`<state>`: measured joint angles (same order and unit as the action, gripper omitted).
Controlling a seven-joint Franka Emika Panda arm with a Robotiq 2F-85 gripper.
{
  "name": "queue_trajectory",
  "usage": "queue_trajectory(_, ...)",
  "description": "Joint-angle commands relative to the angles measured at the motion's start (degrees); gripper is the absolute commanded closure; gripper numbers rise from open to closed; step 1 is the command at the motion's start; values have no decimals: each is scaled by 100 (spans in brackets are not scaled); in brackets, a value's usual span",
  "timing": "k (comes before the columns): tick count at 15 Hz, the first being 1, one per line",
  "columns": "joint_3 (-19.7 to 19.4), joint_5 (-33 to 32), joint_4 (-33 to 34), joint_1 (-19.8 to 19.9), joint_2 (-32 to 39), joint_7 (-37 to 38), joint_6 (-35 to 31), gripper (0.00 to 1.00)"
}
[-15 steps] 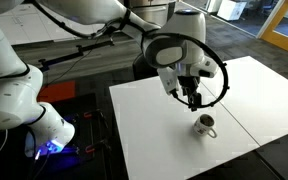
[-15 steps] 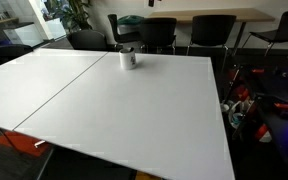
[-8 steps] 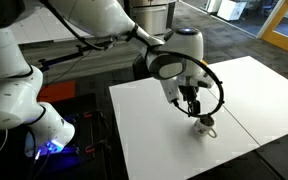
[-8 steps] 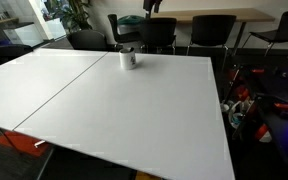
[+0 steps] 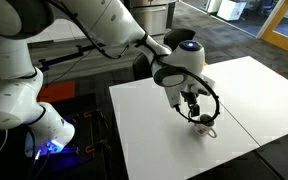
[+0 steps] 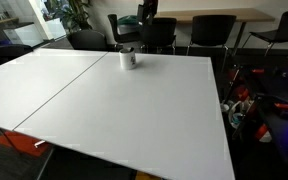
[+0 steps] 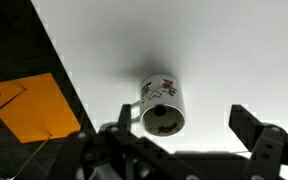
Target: Remove the marker from the mug and place it on the table
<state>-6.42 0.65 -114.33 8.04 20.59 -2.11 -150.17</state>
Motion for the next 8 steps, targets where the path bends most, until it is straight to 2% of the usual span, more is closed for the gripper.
queue_trajectory(1, 49, 76, 471, 79, 439, -63, -65, 0)
queue_trajectory(8, 81, 86, 1326, 199, 1222, -90, 119, 0)
